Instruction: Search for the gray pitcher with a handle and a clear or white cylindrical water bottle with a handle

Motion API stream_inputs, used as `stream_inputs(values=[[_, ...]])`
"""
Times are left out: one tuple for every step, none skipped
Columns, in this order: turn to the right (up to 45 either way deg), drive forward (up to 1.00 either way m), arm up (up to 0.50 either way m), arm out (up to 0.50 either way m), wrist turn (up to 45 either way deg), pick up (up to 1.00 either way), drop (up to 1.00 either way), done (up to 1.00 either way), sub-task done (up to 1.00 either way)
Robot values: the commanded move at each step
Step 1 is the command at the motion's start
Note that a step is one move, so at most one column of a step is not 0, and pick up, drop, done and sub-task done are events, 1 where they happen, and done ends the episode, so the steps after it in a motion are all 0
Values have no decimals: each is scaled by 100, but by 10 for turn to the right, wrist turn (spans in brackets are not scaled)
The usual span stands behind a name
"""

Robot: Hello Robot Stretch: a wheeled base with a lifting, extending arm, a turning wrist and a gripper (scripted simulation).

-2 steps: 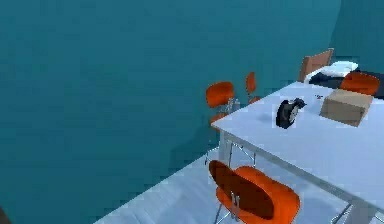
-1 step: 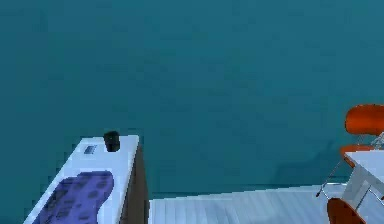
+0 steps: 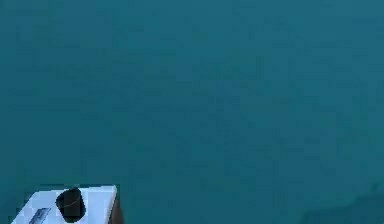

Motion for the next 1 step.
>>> stream_inputs(values=[[330, 0, 0, 0, 0, 0, 0, 0, 0]])
